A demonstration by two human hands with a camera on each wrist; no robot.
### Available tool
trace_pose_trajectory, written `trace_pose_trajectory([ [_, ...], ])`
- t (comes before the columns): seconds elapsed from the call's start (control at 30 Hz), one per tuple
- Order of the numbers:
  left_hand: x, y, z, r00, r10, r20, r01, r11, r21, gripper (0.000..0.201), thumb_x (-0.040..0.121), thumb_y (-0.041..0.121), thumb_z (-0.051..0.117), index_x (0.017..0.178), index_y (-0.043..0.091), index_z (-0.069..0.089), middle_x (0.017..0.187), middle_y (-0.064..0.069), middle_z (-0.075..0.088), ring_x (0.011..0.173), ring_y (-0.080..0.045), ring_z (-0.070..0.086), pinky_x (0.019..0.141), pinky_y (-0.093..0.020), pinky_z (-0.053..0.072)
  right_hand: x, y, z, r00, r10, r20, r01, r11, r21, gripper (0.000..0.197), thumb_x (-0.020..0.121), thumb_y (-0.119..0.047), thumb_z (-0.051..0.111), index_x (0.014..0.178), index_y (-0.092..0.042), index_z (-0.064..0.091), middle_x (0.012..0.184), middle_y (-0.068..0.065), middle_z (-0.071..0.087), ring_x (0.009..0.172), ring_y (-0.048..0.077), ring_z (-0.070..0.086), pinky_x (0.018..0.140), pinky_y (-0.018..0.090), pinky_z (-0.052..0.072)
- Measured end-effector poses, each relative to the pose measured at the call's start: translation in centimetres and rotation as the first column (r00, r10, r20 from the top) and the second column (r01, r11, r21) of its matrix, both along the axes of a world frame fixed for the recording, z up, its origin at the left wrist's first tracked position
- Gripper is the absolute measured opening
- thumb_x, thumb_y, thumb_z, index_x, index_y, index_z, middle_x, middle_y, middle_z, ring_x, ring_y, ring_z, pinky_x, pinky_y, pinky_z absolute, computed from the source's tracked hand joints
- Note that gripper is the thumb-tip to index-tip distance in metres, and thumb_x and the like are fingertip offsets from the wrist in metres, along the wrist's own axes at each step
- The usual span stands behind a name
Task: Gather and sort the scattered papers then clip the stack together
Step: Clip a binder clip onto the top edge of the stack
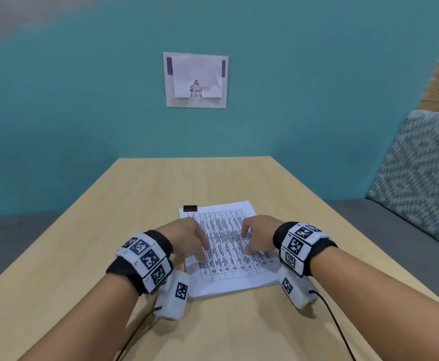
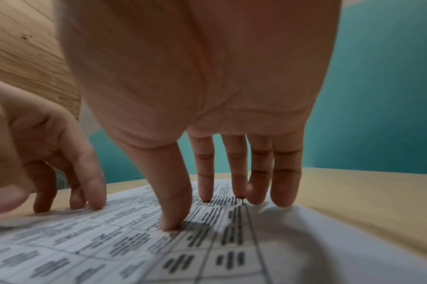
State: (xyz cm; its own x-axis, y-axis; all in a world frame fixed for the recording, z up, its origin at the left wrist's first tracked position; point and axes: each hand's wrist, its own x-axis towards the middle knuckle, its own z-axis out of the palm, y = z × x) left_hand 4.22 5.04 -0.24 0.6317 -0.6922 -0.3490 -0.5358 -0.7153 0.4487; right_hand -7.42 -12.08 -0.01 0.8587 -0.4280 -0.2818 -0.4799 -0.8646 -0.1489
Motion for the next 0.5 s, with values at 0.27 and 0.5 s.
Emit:
trace_pose_trajectory([
  [0.27,-3.4,-9.6,1.0,0.938,-0.285,0.197,0.232,0.938,0.257,0.06,0.086,0.032,0.084,0.139,0.01,0.065,0.142,-0.005,0.066,0.131,-0.023,0.06,0.107,-0.035,0.049,-2.6,-5.3,0.3,0.989,-0.115,-0.095,0.111,0.993,-0.047,0.072,0.082,-0.054,0.074,0.135,-0.008,0.059,0.131,0.008,0.058,0.116,0.024,0.06,0.096,0.037,0.054],
  [0.5,-4.8,-20.2,-1.8,0.888,-0.359,0.289,0.288,0.922,0.261,0.034,0.08,0.038,0.088,0.079,0.01,0.07,0.077,0.001,0.064,0.073,-0.019,0.059,0.065,-0.023,0.047,-5.6,-11.7,-0.5,0.963,-0.268,-0.031,0.263,0.959,-0.107,0.05,0.088,-0.033,0.072,0.129,-0.009,0.055,0.127,0.008,0.065,0.114,0.025,0.063,0.089,0.032,0.052],
])
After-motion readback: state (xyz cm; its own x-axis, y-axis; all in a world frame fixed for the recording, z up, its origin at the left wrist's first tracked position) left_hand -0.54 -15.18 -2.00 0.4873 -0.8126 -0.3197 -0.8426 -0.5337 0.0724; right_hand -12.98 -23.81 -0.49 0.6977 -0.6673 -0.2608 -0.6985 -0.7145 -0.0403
